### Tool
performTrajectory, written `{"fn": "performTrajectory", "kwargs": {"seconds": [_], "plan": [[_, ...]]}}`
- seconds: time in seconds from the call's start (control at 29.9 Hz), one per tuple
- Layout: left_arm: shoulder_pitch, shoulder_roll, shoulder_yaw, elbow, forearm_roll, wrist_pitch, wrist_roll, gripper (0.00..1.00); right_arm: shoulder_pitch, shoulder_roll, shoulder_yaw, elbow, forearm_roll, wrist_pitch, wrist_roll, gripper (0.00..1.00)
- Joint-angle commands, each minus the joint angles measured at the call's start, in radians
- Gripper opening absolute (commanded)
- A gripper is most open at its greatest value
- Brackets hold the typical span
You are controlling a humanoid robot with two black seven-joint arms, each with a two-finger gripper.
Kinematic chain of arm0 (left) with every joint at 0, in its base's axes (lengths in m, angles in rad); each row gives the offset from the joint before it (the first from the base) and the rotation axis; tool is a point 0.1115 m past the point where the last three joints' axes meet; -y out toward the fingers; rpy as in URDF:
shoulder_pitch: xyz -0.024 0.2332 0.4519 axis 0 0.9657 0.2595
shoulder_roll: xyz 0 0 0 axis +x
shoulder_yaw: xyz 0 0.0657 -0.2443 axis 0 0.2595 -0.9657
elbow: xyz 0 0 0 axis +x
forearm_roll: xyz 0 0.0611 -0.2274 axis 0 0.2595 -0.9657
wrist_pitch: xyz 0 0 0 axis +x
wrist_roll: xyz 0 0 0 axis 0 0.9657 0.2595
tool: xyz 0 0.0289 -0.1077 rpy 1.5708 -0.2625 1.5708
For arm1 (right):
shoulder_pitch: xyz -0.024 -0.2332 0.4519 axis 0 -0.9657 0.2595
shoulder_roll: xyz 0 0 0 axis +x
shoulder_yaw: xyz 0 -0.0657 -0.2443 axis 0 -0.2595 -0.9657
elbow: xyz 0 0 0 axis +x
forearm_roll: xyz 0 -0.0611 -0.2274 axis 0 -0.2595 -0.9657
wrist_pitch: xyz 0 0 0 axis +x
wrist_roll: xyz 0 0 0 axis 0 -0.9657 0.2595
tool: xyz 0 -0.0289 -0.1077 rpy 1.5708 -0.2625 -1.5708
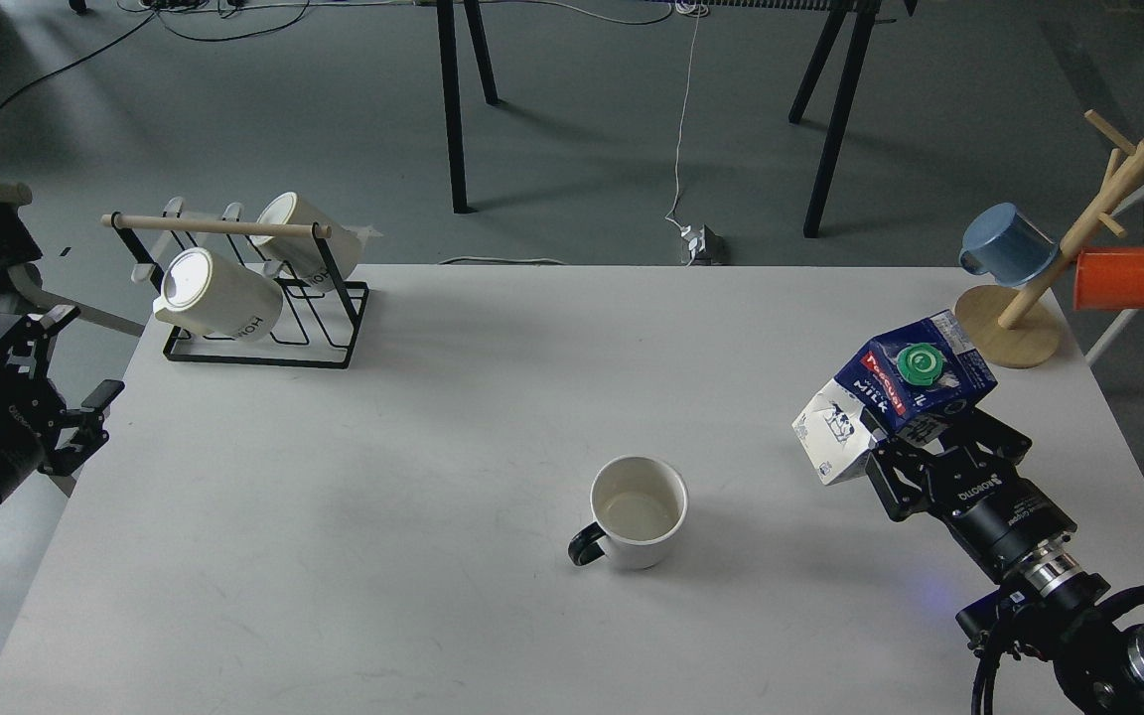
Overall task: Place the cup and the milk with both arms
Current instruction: 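Carry the milk carton with the right gripper beside the white mug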
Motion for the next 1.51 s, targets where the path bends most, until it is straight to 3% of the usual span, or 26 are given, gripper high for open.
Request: {"fn": "performTrajectory", "kwargs": {"seconds": [0.0, 1.07, 1.34, 1.47], "plan": [[-0.008, -0.002, 0.002, -0.001, 0.000, 0.000, 0.000, 1.00, -0.021, 0.014, -0.006, 0.014, -0.062, 0.000, 0.000, 0.49], [0.004, -0.008, 0.002, -0.001, 0.000, 0.000, 0.000, 1.00, -0.015, 0.196, -0.058, -0.024, -0.334, 0.000, 0.002, 0.50], [0.006, -0.008, 0.002, -0.001, 0.000, 0.000, 0.000, 1.00, -0.017, 0.199, -0.058, -0.024, -0.340, 0.000, 0.002, 0.59], [0.004, -0.008, 0.002, -0.001, 0.000, 0.000, 0.000, 1.00, -0.020, 0.199, -0.058, -0.023, -0.340, 0.000, 0.002, 0.76]]}}
